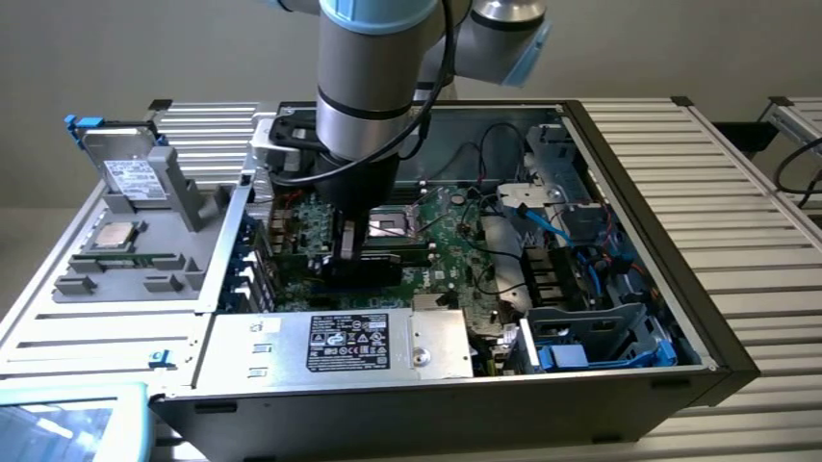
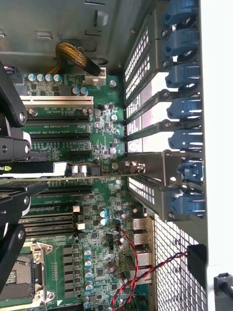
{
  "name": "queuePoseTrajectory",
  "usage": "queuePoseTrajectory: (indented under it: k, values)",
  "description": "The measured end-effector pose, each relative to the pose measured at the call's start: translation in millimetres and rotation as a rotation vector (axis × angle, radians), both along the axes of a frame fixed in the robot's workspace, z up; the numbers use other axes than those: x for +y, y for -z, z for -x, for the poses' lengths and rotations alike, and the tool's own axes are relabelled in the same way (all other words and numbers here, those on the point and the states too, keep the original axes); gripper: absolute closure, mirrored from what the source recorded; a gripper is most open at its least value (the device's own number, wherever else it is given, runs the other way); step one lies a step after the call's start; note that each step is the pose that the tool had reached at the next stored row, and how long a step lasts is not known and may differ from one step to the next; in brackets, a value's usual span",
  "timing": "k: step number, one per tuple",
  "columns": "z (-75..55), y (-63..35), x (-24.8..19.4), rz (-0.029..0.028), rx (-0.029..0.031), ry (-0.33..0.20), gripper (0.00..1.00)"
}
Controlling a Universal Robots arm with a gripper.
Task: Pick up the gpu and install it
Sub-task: 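Insert the gpu into the slot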
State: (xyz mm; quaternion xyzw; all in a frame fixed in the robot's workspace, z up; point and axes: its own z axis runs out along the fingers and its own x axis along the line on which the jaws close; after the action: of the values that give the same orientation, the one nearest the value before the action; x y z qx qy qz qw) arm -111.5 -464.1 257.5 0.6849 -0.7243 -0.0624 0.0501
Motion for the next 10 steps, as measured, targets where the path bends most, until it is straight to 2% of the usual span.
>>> queuePoseTrajectory:
  k: [10]
  values:
    - [0.3, 4.4, 0.0, 0.0001, 0.0001, 0.000, 0.73]
